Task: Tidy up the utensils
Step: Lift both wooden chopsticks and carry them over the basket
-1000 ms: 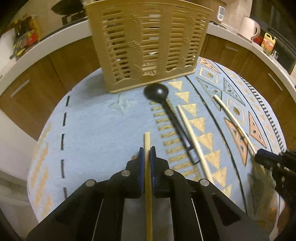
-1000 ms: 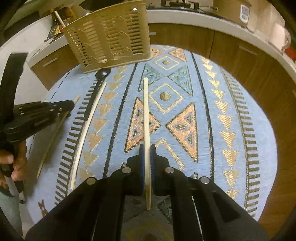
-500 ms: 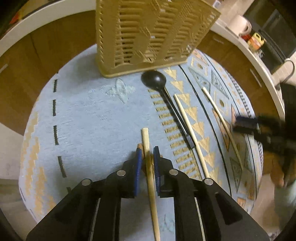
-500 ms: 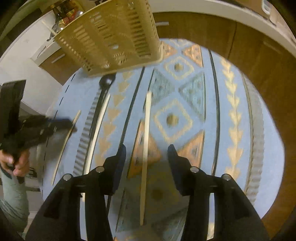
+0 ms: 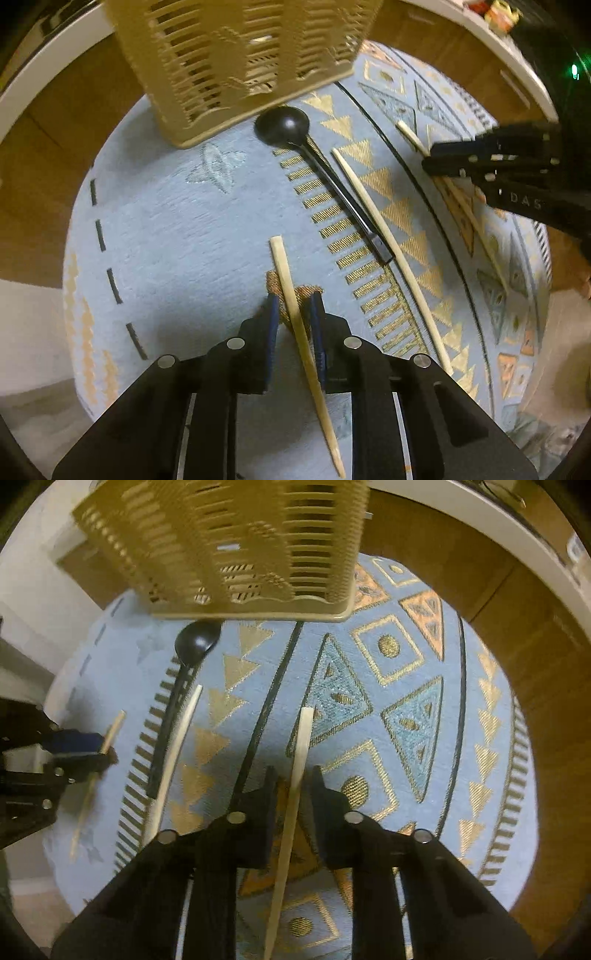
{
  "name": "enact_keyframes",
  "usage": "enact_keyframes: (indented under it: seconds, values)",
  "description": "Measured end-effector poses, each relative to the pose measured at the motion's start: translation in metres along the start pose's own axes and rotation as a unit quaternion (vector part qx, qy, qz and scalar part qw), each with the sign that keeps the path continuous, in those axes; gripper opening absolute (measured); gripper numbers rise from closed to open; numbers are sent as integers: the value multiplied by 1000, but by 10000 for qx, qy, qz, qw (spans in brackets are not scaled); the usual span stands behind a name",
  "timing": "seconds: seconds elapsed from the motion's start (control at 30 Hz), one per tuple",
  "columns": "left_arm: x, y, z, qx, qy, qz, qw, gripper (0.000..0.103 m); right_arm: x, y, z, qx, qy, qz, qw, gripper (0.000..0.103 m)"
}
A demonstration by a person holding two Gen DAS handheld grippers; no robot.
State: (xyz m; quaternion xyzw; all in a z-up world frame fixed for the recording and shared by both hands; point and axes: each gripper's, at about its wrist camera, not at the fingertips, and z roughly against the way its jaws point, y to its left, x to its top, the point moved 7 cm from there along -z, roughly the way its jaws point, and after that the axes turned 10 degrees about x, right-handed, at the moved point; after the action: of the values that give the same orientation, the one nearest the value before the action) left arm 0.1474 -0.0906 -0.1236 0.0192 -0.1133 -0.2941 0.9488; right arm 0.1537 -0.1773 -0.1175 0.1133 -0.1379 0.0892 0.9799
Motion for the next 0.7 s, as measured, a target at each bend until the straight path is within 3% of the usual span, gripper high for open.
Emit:
enact_keyframes:
  seconds: [0.1,0.2,0.3,0.4,0.5,0.7]
  values:
    - [3,-8,-2,254,40,-194,9995,17,2,3,-2,-81,23,69,9999,5]
    - [4,-12,-3,657,-92,-302,9973,6,3,2,-1,6,-37,27,10000,5]
    - [4,-10,-1,640,-274,-162,9974,4,2,3,5,131,-197,-8,9997,5]
    - [2,-5,18,289,-837,263,9957,4,-3,2,27,358,-563,10,9978,5]
    - [4,1,41,65,-1366,630,9886,4,-9,3,53,524,-1025,101,9933,5]
    - [4,2,98,-54,-2524,1069,9617,4,-25,10,98,783,-2018,392,9755,5]
